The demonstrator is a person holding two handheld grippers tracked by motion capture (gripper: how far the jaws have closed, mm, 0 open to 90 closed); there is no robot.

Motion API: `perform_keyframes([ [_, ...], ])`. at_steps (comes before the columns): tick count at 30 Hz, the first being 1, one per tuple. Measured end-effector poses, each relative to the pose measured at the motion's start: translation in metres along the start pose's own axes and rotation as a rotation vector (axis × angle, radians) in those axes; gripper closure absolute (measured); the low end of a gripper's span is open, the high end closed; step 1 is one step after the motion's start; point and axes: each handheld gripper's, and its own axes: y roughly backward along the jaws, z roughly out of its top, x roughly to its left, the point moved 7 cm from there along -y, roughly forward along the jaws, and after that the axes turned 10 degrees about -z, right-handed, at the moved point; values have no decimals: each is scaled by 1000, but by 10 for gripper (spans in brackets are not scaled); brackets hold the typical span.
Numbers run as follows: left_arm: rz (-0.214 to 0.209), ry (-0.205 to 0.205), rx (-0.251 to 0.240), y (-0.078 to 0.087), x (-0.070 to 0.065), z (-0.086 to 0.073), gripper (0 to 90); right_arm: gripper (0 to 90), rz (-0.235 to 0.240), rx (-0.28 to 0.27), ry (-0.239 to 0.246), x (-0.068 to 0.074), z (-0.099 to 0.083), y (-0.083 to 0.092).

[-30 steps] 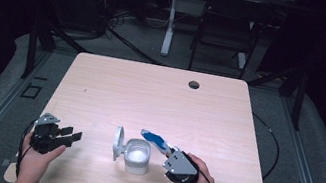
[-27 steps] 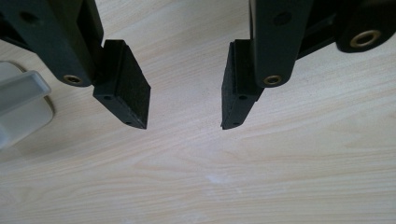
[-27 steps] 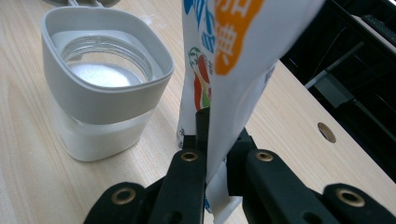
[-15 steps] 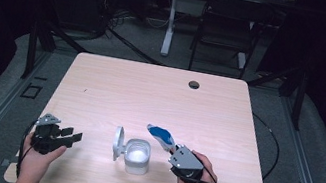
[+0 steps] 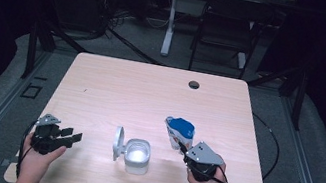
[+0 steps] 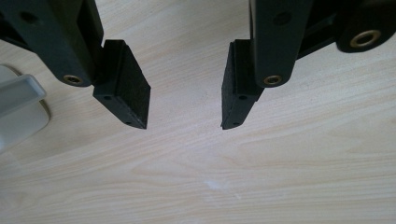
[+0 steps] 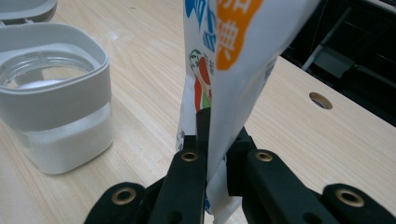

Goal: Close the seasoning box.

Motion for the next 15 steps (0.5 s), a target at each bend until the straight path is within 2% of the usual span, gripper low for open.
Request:
perform_keyframes([
  [5, -5, -4, 16, 1, 0, 0, 527, 882, -11, -13, -28, -4, 0, 2],
  [8, -5, 1, 7, 0, 0, 0, 527, 882, -31, -9, -47, -11, -4, 3],
  [14, -1, 1, 1, -1, 0, 0, 527, 882, -71, 15, -77, -22, -14, 0],
  [15, -2, 4, -2, 0, 0, 0, 527, 882, -91, 31, -94, -28, -20, -2],
])
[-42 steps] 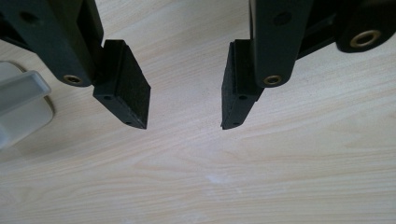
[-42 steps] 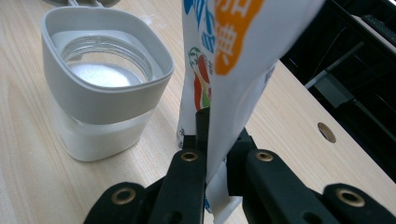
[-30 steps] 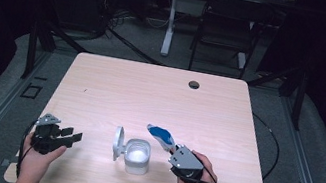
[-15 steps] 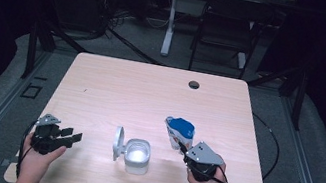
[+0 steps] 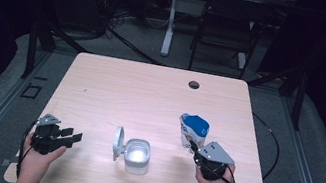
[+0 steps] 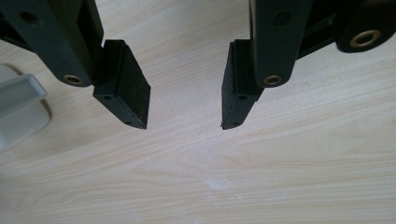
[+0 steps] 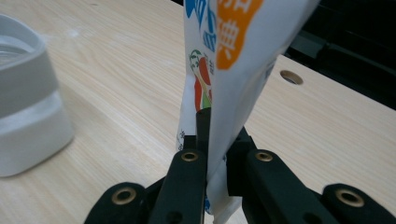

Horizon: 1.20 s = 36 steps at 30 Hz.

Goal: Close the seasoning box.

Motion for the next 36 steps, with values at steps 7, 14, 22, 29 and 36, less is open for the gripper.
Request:
perform_keyframes([
  [7, -2, 2, 9, 2, 0, 0, 527, 882, -42, 21, -34, -14, -8, -5],
  [14, -8, -9, 15, 0, -4, 1, 527, 882, -71, 50, -45, -24, -18, -11],
  [22, -4, -6, -9, -2, -6, 6, 527, 882, -98, 87, -54, -35, -29, -13],
  [29, -9, -12, 11, -6, -7, 4, 528, 881, -110, 120, -52, -36, -38, -18],
  [36, -2, -5, 5, -4, -4, 1, 529, 881, -117, 145, -47, -34, -42, -27],
])
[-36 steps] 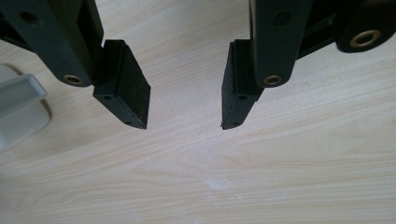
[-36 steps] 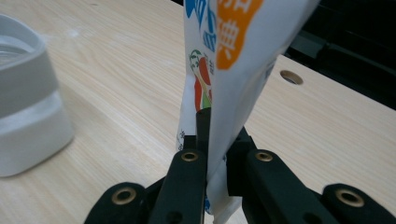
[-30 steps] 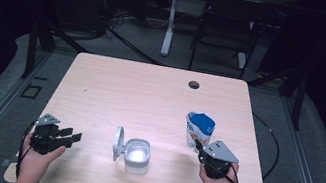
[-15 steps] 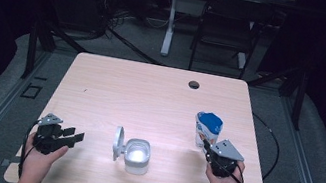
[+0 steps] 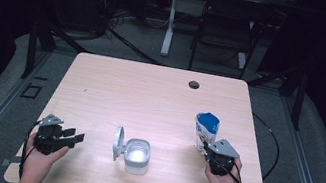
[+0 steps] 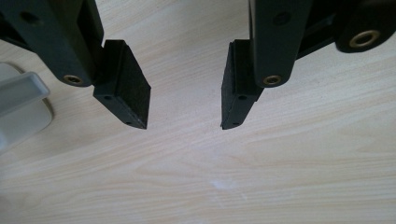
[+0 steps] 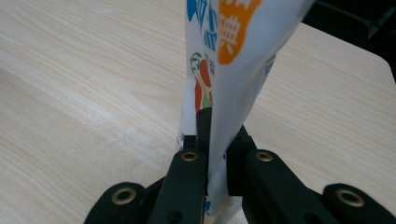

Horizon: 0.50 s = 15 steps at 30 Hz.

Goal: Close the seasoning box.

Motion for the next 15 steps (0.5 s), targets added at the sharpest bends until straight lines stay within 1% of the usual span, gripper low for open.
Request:
perform_keyframes([
  [2, -2, -2, -5, 0, 0, 1, 529, 880, 2, 10, 8, 2, -2, 0],
  [3, -11, -5, 0, 0, -1, 2, 529, 880, 3, 12, 14, 3, -2, 0],
  [4, -8, -10, -3, -2, -2, 2, 529, 879, 1, 17, 21, 3, -3, 0],
  [5, -16, -11, 5, -2, -3, 2, 528, 879, 1, 18, 22, 4, -3, 0],
  [6, -17, -14, 16, -2, -3, 1, 528, 879, 2, 15, 11, 5, -4, 0],
  [7, -14, -14, 4, -3, -4, 2, 528, 879, 1, 26, 15, 4, -5, 0],
  [8, -14, -14, 4, -3, -4, 2, 528, 879, 4, 22, 5, 4, -6, 0],
  [10, -19, -12, 13, -2, -4, 1, 528, 878, 4, 20, 5, 4, -6, 0],
  [13, -15, -10, -9, -2, -3, 3, 528, 875, 4, 16, 8, 5, -6, 1],
  [15, -16, -9, -11, -1, -3, 3, 528, 871, 8, 18, 16, 7, -6, 2],
])
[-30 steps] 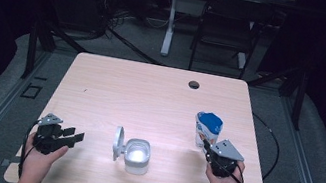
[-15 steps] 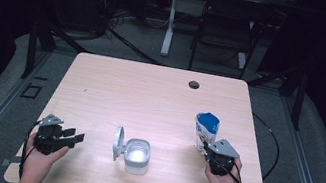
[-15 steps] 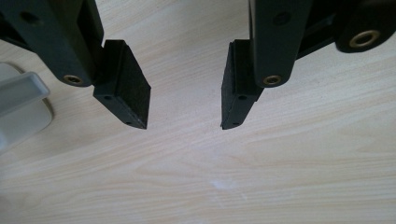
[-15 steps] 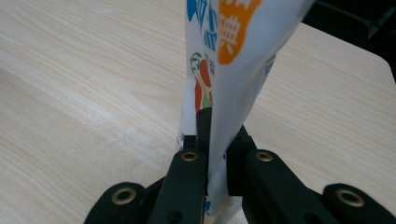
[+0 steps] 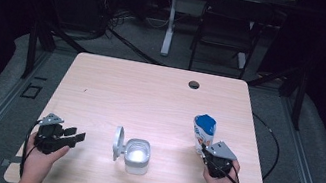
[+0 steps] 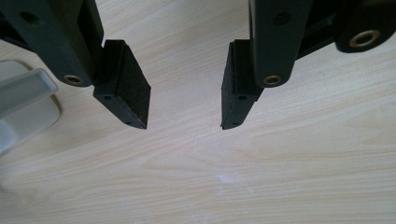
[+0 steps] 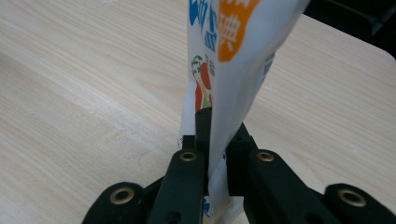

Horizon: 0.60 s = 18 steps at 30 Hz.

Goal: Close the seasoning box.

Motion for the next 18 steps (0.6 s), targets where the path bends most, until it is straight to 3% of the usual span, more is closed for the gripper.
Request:
perform_keyframes([
  [4, -6, -6, 10, 2, 0, 1, 528, 853, -3, 12, -2, 1, -3, 3],
  [9, -4, 2, -20, 2, 0, 4, 528, 819, 12, 43, -17, -2, -8, 6],
  [12, -12, -6, -4, 2, -1, 4, 528, 766, 14, 64, -35, -5, -11, 6],
  [16, -10, -5, -13, 0, -2, 4, 530, 694, 46, 54, -118, -8, -12, 4],
  [18, -8, -7, -10, 0, -3, 4, 530, 673, 52, 54, -111, -8, -13, 5],
])
